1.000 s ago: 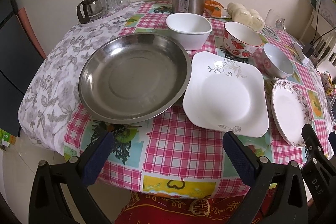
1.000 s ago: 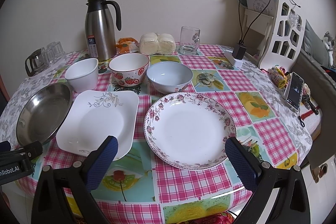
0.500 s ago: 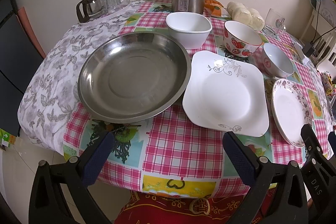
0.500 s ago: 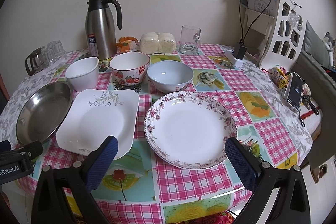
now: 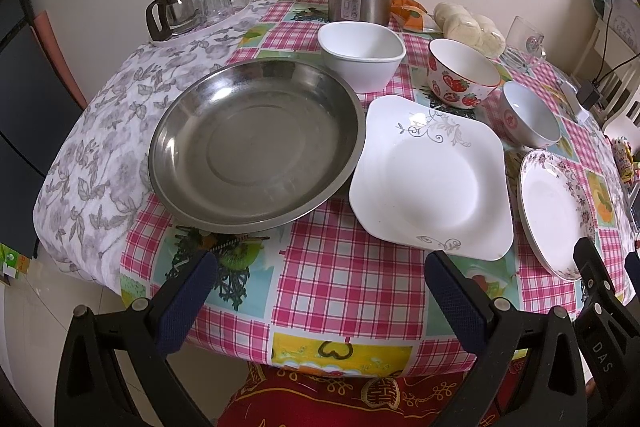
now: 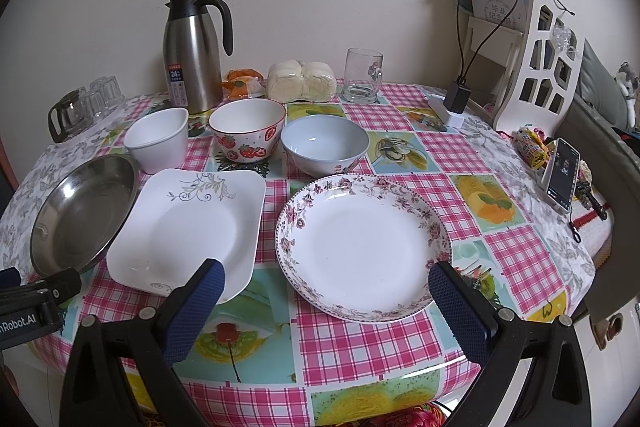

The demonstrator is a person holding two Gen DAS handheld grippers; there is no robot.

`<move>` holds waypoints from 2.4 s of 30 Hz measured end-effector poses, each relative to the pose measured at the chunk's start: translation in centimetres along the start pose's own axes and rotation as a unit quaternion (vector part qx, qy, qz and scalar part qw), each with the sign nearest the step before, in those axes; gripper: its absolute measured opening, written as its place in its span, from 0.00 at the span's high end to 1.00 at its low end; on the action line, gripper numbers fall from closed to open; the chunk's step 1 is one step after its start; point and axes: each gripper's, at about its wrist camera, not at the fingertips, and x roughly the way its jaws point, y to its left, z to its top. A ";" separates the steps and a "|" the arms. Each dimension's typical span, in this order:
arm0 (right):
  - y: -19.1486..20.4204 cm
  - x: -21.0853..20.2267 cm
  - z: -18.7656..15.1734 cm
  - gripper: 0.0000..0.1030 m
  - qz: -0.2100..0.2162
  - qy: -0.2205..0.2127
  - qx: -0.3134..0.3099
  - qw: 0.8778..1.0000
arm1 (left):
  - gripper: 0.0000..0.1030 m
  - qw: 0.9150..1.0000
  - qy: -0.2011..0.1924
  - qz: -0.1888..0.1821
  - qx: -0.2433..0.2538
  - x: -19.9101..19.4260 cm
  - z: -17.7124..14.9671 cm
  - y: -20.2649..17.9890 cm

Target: Organize plates and bowls

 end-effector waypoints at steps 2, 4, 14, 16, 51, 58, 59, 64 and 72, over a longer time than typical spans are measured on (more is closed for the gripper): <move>0.0 0.0 0.0 0.00 0.000 0.000 0.000 1.000 | 0.00 1.000 0.000 0.000 -0.001 0.0 -0.1 0.0; 0.0 0.0 0.0 0.00 0.000 0.000 0.000 1.000 | 0.00 1.000 -0.001 0.000 -0.001 0.0 -0.2 0.0; 0.1 0.2 -0.1 0.00 0.004 0.003 0.001 1.000 | 0.00 1.000 -0.015 0.005 -0.012 0.0 0.3 0.7; 0.3 0.4 0.1 0.00 0.009 0.005 0.000 1.000 | 0.00 1.000 -0.022 0.010 -0.020 -0.2 0.9 1.0; 9.1 7.6 8.4 0.00 0.122 0.006 -0.006 0.993 | 0.02 0.977 -0.034 0.018 -0.210 5.8 8.7 12.2; 14.3 8.4 6.3 0.07 0.177 0.034 -0.060 0.982 | 0.23 0.971 0.008 0.015 -0.240 8.3 7.6 14.7; 15.2 8.6 5.9 0.08 0.181 0.040 -0.070 0.980 | 0.23 0.969 0.014 0.016 -0.244 8.8 7.5 15.1; 17.2 9.8 4.8 0.18 0.194 0.063 -0.082 0.976 | 0.34 0.969 0.019 0.034 -0.246 9.7 7.1 16.3; 18.7 11.0 4.0 0.39 0.207 0.082 -0.093 0.970 | 0.50 0.961 0.016 0.054 -0.269 9.9 6.9 18.1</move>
